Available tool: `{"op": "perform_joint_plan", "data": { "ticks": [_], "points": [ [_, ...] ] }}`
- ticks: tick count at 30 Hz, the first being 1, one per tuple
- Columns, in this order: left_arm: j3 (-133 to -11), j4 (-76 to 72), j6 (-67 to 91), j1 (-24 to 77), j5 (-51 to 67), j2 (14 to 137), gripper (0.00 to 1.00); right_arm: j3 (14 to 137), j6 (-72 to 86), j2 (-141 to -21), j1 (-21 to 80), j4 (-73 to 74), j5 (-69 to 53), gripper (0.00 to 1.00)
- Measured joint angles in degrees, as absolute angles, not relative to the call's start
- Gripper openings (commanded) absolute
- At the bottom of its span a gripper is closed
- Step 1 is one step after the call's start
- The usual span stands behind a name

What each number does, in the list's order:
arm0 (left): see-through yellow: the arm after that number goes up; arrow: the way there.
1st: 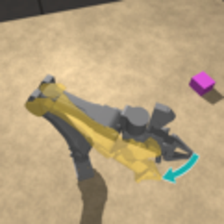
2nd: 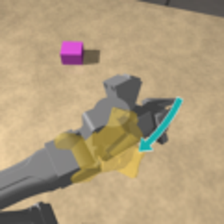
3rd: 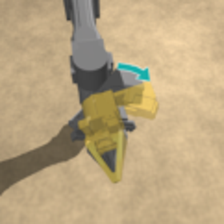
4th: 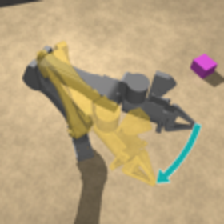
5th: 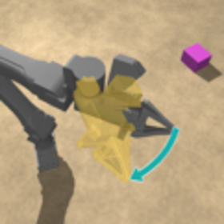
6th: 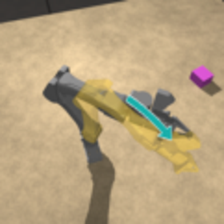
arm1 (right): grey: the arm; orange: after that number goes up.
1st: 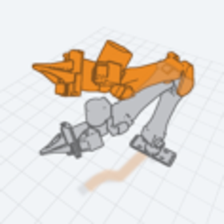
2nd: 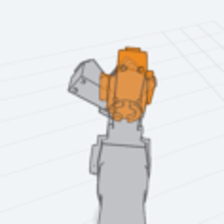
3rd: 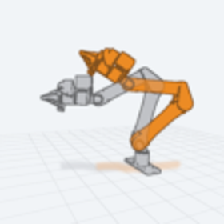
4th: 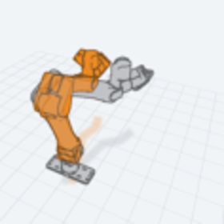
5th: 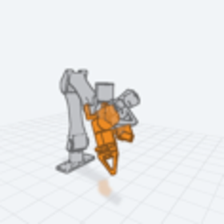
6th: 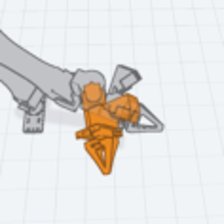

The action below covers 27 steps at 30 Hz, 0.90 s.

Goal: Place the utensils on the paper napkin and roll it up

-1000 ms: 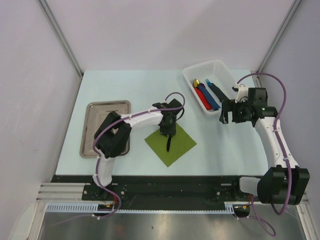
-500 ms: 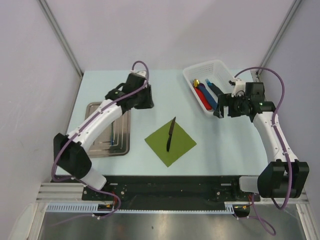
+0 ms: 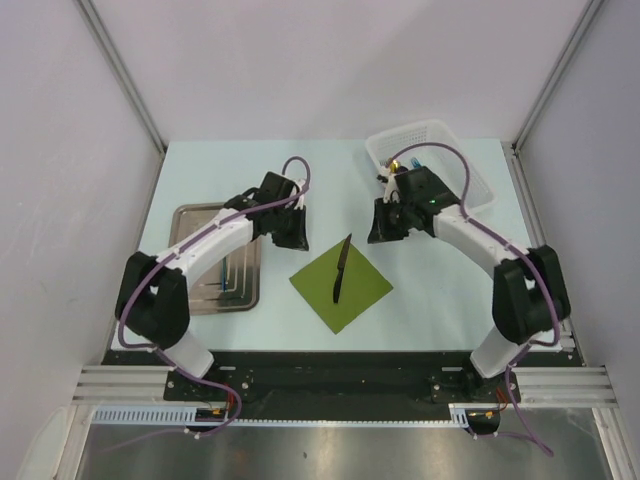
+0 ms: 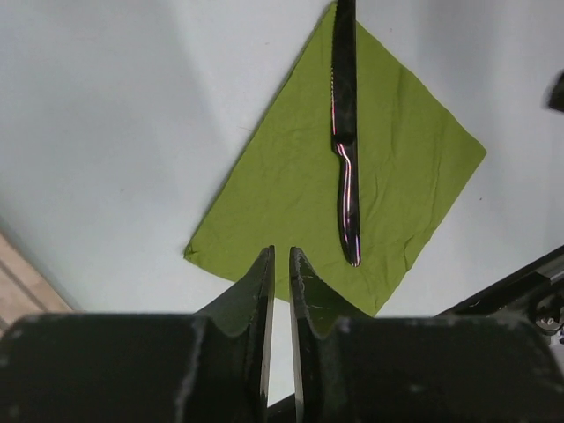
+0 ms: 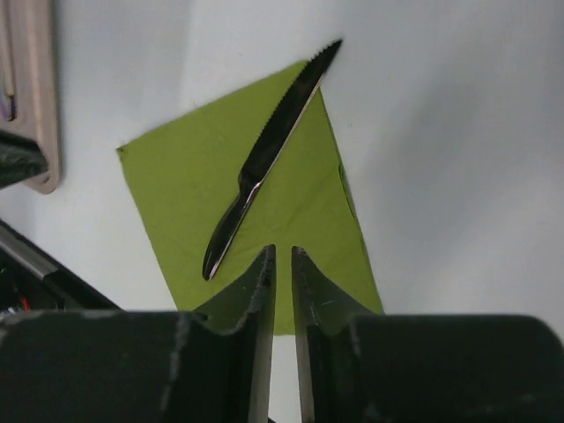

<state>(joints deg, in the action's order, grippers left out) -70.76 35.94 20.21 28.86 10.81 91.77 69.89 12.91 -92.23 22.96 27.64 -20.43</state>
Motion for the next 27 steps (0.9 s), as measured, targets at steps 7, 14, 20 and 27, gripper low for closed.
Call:
{"op": "perform_joint_plan", "data": {
  "ticks": [7,14,20,27],
  "points": [
    [-70.63,34.15,20.29,29.04,12.88,96.88,0.11,69.89,20.34,-100.38,30.17,26.04,-13.28,0.06],
    [-70.48,33.45,20.47,29.45,12.86,100.57,0.10,72.07,25.74,-105.06,32.95,24.14,-7.60,0.03],
    [-70.48,33.52,20.47,29.50,12.67,103.18,0.09,74.30,27.90,-108.79,34.44,23.66,-3.44,0.02],
    [-70.48,33.45,20.51,29.50,12.58,103.70,0.09,76.51,28.80,-112.97,35.29,23.24,-0.67,0.03]
  ]
}}
